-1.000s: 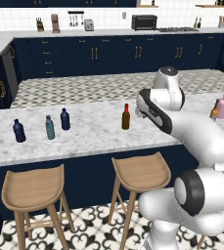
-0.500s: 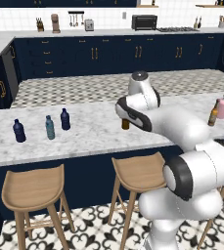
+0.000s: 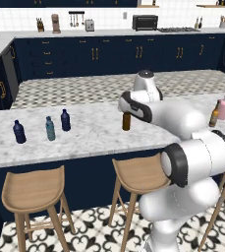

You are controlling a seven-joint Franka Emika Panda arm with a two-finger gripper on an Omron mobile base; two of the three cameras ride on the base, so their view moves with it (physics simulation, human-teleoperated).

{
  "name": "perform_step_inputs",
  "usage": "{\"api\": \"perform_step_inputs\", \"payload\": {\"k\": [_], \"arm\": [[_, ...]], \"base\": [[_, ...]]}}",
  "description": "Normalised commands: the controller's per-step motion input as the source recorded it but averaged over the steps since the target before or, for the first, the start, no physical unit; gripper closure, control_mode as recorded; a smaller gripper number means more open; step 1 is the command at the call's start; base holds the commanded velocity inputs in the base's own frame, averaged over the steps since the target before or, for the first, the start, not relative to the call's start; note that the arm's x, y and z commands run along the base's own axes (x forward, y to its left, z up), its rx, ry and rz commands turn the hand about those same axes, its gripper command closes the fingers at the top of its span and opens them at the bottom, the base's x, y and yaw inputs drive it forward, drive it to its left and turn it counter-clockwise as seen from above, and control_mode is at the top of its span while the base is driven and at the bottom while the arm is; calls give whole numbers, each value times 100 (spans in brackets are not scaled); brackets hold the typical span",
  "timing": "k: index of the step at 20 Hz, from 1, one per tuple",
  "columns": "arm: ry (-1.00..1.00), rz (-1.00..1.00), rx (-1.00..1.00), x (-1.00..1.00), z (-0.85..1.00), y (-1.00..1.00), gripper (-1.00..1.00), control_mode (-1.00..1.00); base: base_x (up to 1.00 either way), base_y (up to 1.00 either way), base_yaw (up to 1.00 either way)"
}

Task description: Move the plastic bottles in the middle to the plastics group, and the glass bottles in the middle to the glass group.

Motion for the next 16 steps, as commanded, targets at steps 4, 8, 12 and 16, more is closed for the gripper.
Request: {"api": "perform_step_inputs", "payload": {"k": [4,8,12,16], "arm": [[5,2,0,51,-14,9,-100,-100],[0,1,0,47,-24,0,-100,-100],[-3,0,0,43,-32,0,-100,-100],[-6,0,0,43,-37,0,-100,-100]], "base": [[0,0,0],[0,0,0],[0,0,0],[0,0,0]]}}
